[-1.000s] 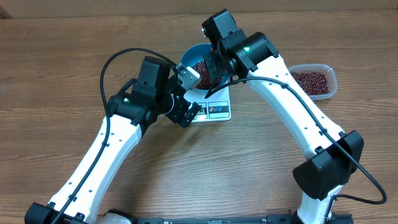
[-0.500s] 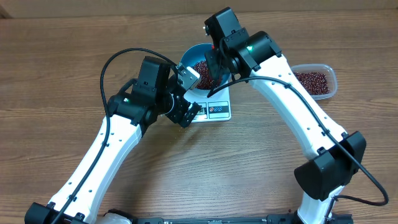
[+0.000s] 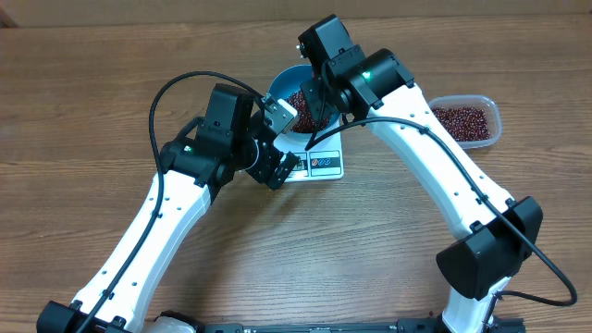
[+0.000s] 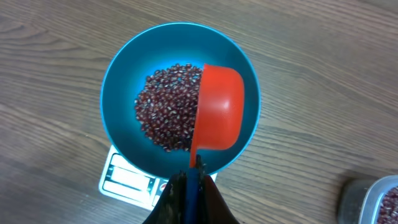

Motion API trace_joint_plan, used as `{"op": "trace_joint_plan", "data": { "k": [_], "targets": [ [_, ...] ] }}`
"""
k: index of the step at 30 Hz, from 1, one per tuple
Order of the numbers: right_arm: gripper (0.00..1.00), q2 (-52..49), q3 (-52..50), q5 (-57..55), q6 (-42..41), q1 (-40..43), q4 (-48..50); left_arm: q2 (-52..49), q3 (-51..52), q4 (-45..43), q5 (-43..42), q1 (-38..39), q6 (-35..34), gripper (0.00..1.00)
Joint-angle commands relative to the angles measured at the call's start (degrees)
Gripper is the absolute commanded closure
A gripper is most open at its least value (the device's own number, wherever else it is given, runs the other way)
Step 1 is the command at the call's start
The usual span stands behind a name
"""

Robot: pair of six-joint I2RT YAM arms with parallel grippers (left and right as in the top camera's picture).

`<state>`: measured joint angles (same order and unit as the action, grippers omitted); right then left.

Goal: Scoop item into bowl and weigh 150g on scale
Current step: 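Tip the scoop to pour beans into the teal bowl, then move the empty scoop back to the bean tub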

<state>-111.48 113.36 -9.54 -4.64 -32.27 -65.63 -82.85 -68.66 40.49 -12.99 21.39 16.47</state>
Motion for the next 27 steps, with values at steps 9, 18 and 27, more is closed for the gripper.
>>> {"op": "trace_joint_plan", "data": {
  "k": [9, 18, 27],
  "targets": [
    [0.96, 5.9, 1.9, 10.21, 0.02, 7.85, -2.71, 0.02, -1.2, -0.2, 0.31, 0.0, 0.22, 0.0],
    [0.96, 8.37, 1.9, 12.92, 0.24, 16.31, -7.39, 0.02, -1.2, -0.2, 0.31, 0.0, 0.22, 0.01],
    [0.96, 8.63, 1.9, 17.35, 3.23, 27.5, -11.74, 0.02, -1.2, -0.2, 0.31, 0.0, 0.22, 0.0]
  ]
}}
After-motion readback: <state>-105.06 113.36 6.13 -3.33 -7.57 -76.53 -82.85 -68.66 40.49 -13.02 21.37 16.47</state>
